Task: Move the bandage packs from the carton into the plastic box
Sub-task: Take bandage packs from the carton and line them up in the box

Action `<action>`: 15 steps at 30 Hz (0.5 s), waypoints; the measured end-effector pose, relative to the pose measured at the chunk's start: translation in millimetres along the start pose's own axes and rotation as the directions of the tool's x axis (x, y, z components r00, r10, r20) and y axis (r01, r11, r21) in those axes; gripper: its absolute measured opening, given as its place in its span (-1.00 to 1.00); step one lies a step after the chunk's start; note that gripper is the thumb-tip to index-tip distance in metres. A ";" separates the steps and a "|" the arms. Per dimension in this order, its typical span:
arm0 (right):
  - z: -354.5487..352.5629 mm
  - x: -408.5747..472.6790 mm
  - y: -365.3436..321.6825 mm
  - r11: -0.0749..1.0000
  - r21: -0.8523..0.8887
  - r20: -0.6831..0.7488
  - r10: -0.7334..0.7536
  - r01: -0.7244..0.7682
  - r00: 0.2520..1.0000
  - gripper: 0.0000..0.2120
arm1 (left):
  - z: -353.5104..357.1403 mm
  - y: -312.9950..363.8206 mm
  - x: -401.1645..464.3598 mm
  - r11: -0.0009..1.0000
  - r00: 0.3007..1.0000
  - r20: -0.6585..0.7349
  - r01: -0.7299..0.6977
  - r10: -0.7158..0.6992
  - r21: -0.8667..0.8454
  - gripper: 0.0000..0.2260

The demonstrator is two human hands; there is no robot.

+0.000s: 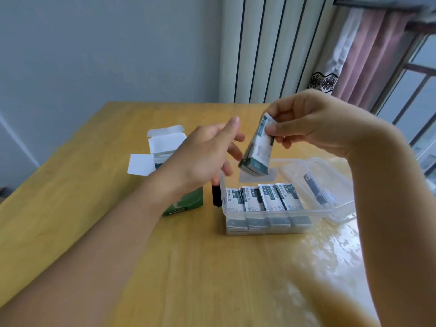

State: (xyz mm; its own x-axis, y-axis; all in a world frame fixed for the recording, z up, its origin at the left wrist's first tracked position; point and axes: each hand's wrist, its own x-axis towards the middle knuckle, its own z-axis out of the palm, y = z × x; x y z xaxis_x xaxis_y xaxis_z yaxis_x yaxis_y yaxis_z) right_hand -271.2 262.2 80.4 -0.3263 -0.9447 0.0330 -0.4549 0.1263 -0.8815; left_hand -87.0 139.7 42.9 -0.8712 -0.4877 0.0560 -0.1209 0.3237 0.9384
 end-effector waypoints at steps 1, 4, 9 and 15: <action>-3.6 0.0 5.5 0.998 -0.043 0.020 0.056 -0.055 0.998 -0.91 | -4.1 0.3 0.2 0.997 0.999 -0.006 -0.040 0.040 0.068 -0.65; 2.0 6.6 19.7 0.962 -0.199 0.075 0.204 -0.186 0.976 -0.90 | -12.2 4.0 -3.0 0.968 0.984 0.095 -0.164 0.148 0.191 -0.72; 35.4 23.6 25.0 0.918 -0.341 0.155 0.268 -0.203 0.951 -0.88 | -15.3 5.1 -4.1 0.940 0.970 0.122 -0.236 0.212 0.246 -0.75; 55.6 30.5 26.9 0.879 -0.415 0.197 0.338 -0.234 0.921 -0.91 | -19.8 1.6 -1.6 0.930 0.970 0.108 -0.238 0.216 0.281 -0.74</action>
State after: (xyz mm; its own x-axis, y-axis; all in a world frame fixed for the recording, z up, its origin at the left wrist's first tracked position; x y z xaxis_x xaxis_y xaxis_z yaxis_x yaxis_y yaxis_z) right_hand -247.3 219.9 31.5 -0.2910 -0.8865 -0.3598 -0.6679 0.4575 -0.5870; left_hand -76.3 124.9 51.0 -0.9228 -0.3161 0.2202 -0.0386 0.6445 0.7636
